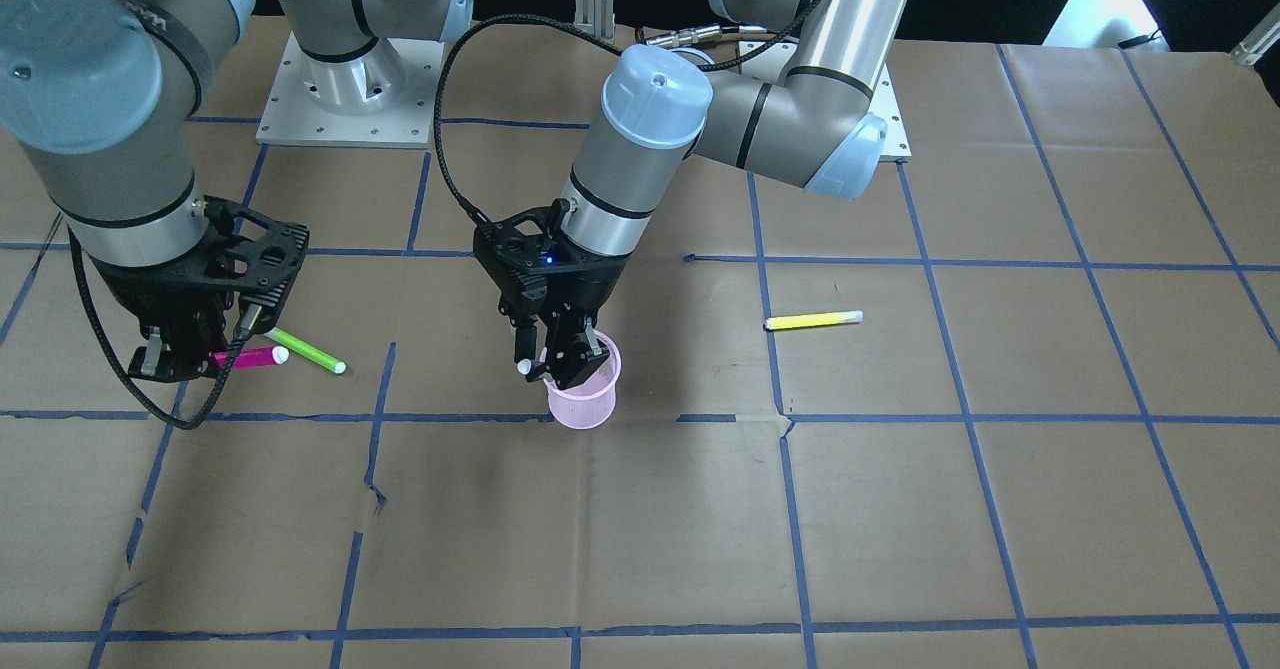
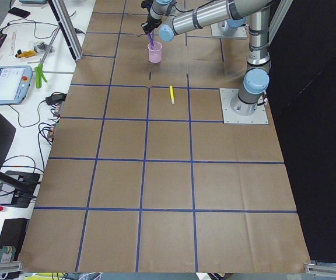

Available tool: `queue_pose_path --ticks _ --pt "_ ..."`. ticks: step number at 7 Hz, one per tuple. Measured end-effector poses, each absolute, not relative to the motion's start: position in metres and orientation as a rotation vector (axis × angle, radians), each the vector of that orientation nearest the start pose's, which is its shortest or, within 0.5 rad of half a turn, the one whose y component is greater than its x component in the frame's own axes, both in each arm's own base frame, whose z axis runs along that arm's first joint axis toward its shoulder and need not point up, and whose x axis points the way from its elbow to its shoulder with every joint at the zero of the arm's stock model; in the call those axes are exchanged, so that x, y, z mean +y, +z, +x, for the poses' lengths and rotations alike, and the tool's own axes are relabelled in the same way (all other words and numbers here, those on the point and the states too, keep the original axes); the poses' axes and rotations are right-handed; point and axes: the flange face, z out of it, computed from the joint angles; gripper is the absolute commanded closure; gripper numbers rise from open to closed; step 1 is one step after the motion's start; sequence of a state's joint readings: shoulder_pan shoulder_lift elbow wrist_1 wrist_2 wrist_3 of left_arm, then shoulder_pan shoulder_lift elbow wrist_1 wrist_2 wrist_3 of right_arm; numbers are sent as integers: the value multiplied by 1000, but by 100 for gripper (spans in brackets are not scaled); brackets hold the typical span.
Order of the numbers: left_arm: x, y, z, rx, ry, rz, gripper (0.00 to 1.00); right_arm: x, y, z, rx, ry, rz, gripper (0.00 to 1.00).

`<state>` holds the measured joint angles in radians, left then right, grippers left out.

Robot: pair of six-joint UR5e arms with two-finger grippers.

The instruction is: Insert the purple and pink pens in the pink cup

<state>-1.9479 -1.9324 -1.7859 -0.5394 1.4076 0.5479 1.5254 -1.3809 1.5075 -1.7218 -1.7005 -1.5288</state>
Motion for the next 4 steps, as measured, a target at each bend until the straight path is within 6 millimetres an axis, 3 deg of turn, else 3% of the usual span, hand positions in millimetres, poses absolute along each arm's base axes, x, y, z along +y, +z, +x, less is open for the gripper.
queue_pose_path --ticks 2,4 --pt "-518 306 -362 2810 -721 1440 3 -568 454 106 2373 48 -2115 100" --pt "-522 340 -359 2869 -630 1382 2 -562 464 115 2394 -6 -2045 100"
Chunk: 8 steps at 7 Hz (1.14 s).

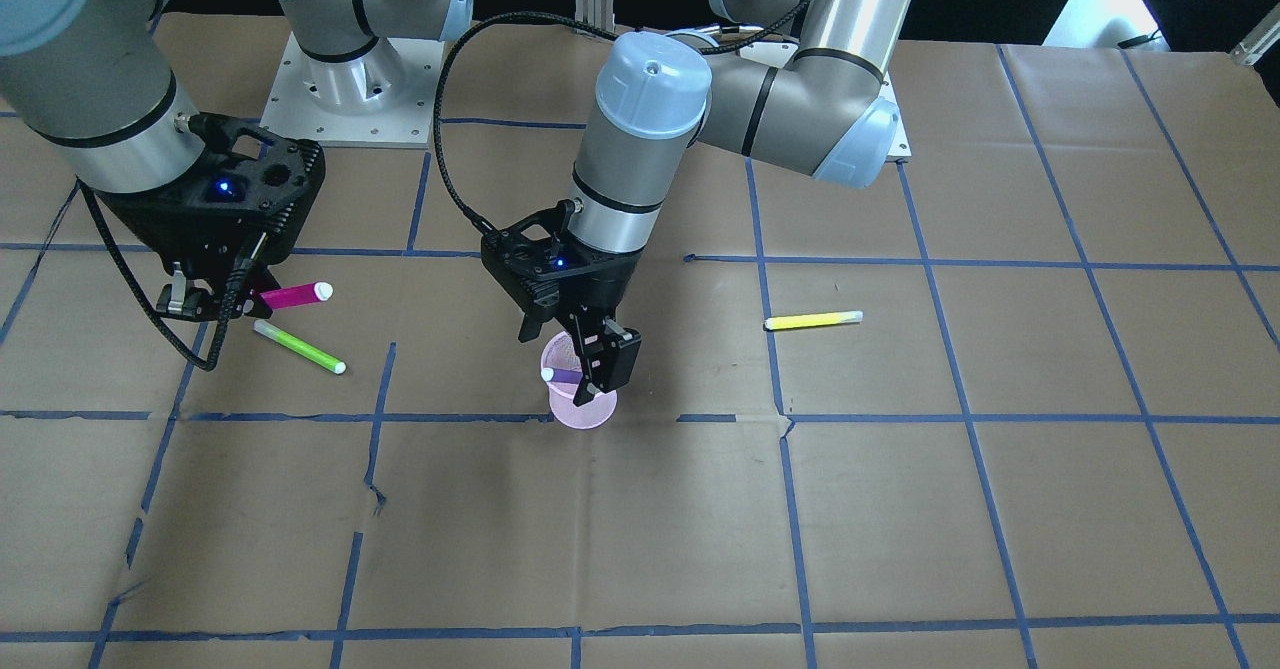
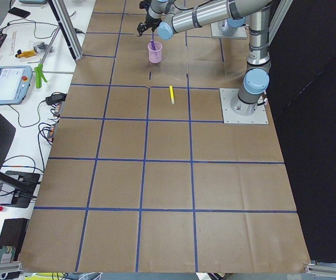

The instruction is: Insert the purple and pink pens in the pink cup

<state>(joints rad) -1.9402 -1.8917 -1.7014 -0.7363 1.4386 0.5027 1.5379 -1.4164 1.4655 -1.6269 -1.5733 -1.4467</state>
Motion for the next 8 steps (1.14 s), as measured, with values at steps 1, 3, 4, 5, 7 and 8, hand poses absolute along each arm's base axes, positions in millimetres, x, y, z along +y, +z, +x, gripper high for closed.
queue_pose_path --ticks 1,3,4,5,7,8 --pt "-527 371 -354 2933 -537 1302 2 -561 466 116 2405 -11 -2030 100" --pt "-540 436 -316 3067 -325 1062 2 -560 466 117 2411 -12 -2021 100" --pt "-545 457 -286 3103 -229 947 2 -559 464 119 2404 -23 -2004 100" --pt "-544 471 -258 3110 -151 837 2 -559 459 124 2397 -56 -1955 100" --pt "-532 491 -210 3126 -51 539 2 -557 446 148 2340 -194 -1791 100" --pt "-530 496 -190 3111 -34 430 2 -553 435 165 2315 -268 -1726 100"
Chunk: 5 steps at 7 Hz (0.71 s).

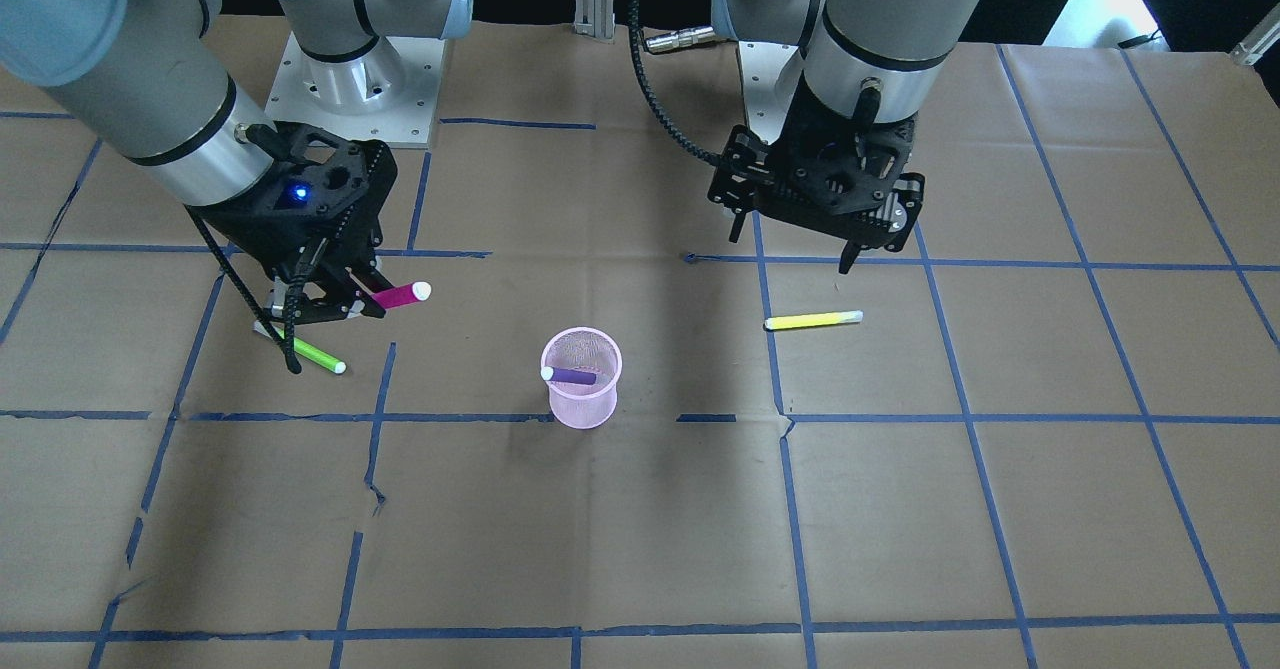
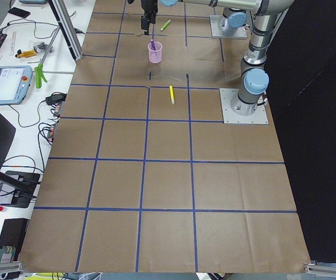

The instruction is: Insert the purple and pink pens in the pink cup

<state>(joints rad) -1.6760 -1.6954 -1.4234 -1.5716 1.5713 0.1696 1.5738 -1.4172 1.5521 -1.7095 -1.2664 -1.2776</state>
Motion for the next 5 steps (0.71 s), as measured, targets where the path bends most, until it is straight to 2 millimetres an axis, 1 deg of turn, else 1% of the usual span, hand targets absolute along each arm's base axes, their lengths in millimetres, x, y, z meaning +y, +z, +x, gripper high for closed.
queue_pose_path --ticks 1,2,3,4,5 --pt "-528 497 -175 3090 -21 357 2 -546 417 188 2309 -338 -1686 100" --pt "-527 496 -167 3081 -9 297 2 -536 398 217 2326 -423 -1639 100" --pt "-524 495 -162 3077 6 253 2 -526 387 242 2340 -515 -1585 100" --pt "-521 495 -160 3076 29 231 2 -519 381 261 2342 -590 -1536 100" --pt "-519 495 -157 3076 50 217 2 -513 376 272 2334 -643 -1499 100"
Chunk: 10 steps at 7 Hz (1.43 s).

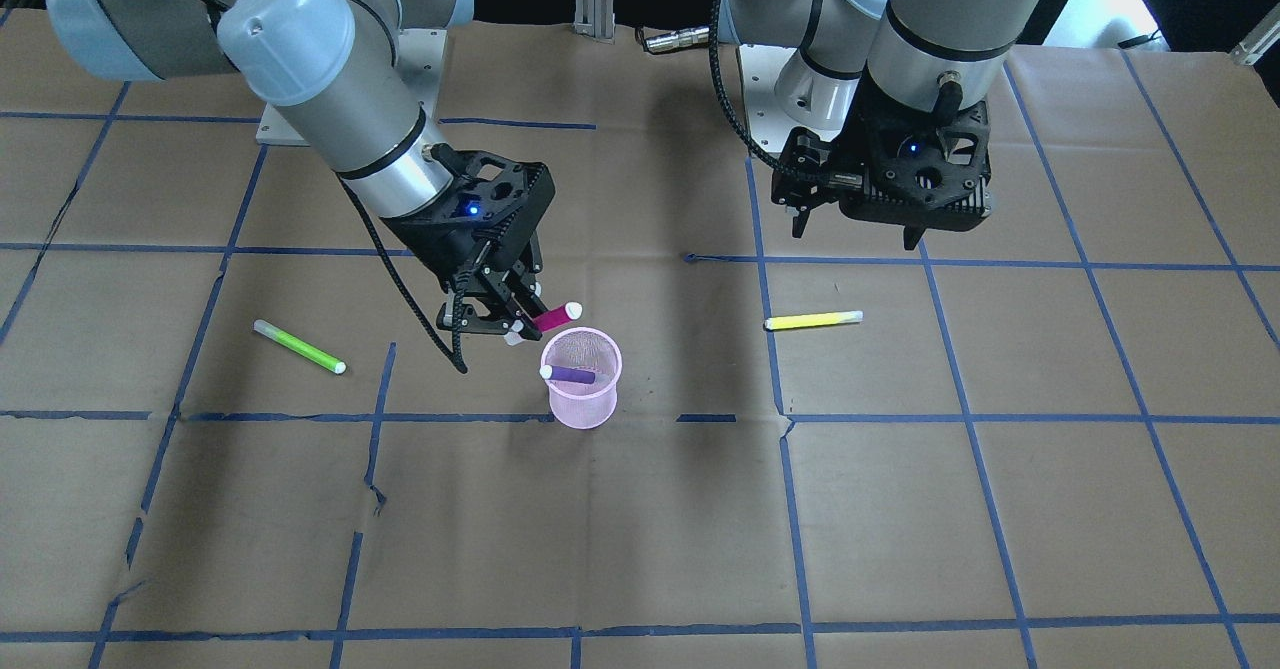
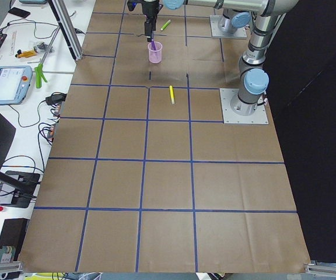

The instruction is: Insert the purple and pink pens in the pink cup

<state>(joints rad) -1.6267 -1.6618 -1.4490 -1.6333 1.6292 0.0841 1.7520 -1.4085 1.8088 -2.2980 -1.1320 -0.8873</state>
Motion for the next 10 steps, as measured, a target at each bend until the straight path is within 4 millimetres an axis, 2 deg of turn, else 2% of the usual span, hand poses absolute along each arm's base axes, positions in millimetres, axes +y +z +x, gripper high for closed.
queue_pose_path --ticks 2,4,5,8,9,10 --pt "-521 495 -142 3080 66 170 2 -497 352 281 2321 -739 -1407 100" --pt "-521 493 -138 3090 68 146 2 -475 320 278 2325 -789 -1352 100" --pt "-520 490 -137 3099 58 118 2 -469 311 277 2329 -782 -1341 100" --pt "-511 478 -137 3127 11 56 2 -474 280 279 2336 -757 -1328 100" --pt "-510 478 -137 3130 5 54 2 -477 272 280 2338 -754 -1322 84" --pt "-510 477 -136 3131 4 54 2 -478 268 280 2343 -750 -1313 1"
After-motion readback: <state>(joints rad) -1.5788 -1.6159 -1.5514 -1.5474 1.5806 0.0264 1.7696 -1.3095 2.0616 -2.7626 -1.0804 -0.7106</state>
